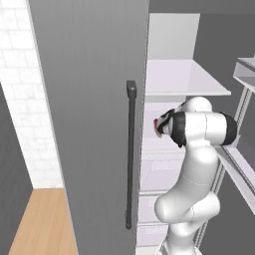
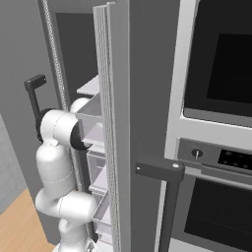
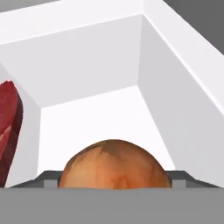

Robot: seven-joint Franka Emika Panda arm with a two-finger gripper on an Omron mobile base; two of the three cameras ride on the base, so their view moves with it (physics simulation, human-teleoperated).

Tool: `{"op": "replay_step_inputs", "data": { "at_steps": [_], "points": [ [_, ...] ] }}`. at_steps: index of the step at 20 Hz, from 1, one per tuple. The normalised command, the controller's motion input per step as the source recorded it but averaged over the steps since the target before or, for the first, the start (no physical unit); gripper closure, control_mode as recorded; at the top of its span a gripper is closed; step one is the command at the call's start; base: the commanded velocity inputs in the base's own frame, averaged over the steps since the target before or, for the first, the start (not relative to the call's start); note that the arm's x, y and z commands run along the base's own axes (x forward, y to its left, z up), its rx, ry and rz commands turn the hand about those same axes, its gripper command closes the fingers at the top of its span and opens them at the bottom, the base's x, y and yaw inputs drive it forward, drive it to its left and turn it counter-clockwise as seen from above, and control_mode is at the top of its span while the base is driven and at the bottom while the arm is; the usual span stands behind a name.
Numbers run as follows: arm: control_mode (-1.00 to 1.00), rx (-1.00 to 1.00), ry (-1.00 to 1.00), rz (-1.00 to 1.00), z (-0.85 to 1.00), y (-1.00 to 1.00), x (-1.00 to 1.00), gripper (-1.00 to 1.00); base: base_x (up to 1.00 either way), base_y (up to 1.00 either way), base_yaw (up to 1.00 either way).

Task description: Place one onion and one steak in each tupperware on the nearby counter, to pack two identical lunches.

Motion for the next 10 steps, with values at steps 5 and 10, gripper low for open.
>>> {"op": "replay_step_inputs", "data": {
  "at_steps": [5,10],
  "points": [
    [-1.0,0.0,0.03,0.0,-0.38,0.01,-0.13,1.0,0.0,0.0,0.0],
    [-1.0,0.01,0.0,0.0,0.17,0.15,-0.99,1.0,0.0,0.0,0.0]
  ]
}}
